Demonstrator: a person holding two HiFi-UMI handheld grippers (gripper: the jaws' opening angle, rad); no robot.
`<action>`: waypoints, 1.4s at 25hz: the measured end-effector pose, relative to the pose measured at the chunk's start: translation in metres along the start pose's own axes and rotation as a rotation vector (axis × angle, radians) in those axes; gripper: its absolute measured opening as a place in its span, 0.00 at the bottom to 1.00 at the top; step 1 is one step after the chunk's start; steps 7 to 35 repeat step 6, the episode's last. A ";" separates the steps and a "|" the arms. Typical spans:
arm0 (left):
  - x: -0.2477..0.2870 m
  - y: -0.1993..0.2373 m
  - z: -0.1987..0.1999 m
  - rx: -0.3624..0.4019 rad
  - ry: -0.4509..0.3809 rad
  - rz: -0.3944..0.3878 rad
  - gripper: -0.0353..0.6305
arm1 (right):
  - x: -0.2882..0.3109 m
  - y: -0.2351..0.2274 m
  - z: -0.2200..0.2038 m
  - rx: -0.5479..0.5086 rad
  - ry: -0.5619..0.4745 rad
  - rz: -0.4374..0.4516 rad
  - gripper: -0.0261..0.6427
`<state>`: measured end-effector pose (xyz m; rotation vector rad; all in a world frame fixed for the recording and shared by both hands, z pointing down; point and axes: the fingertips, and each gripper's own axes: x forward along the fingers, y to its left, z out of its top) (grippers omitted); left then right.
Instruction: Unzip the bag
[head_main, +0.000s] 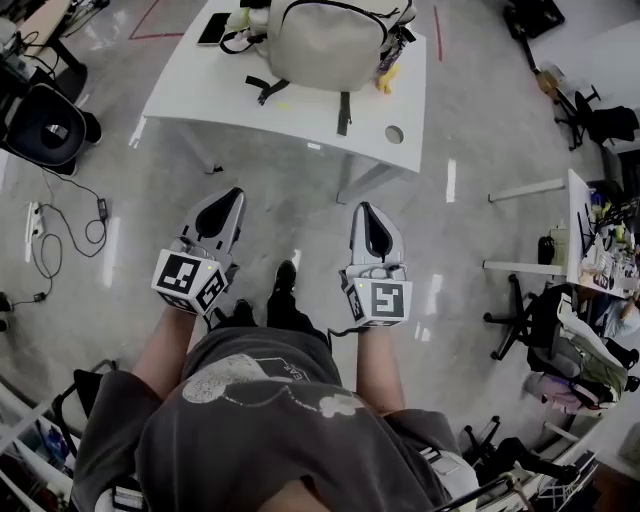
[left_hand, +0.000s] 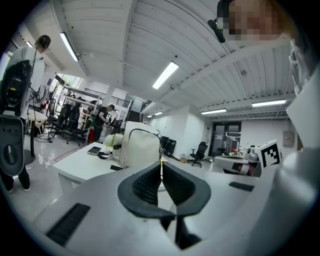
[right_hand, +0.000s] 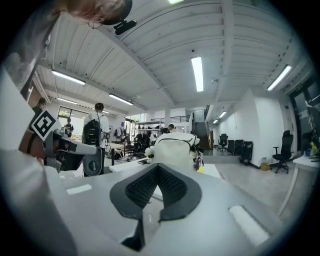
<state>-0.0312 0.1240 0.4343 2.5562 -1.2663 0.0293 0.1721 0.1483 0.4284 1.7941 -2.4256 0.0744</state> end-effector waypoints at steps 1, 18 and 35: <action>-0.009 0.001 -0.001 -0.003 0.002 -0.001 0.08 | -0.005 0.009 0.000 -0.003 0.002 -0.001 0.04; -0.055 0.007 -0.002 -0.020 -0.002 -0.003 0.08 | -0.035 0.050 0.006 -0.021 0.003 -0.016 0.04; -0.055 0.007 -0.002 -0.020 -0.002 -0.003 0.08 | -0.035 0.050 0.006 -0.021 0.003 -0.016 0.04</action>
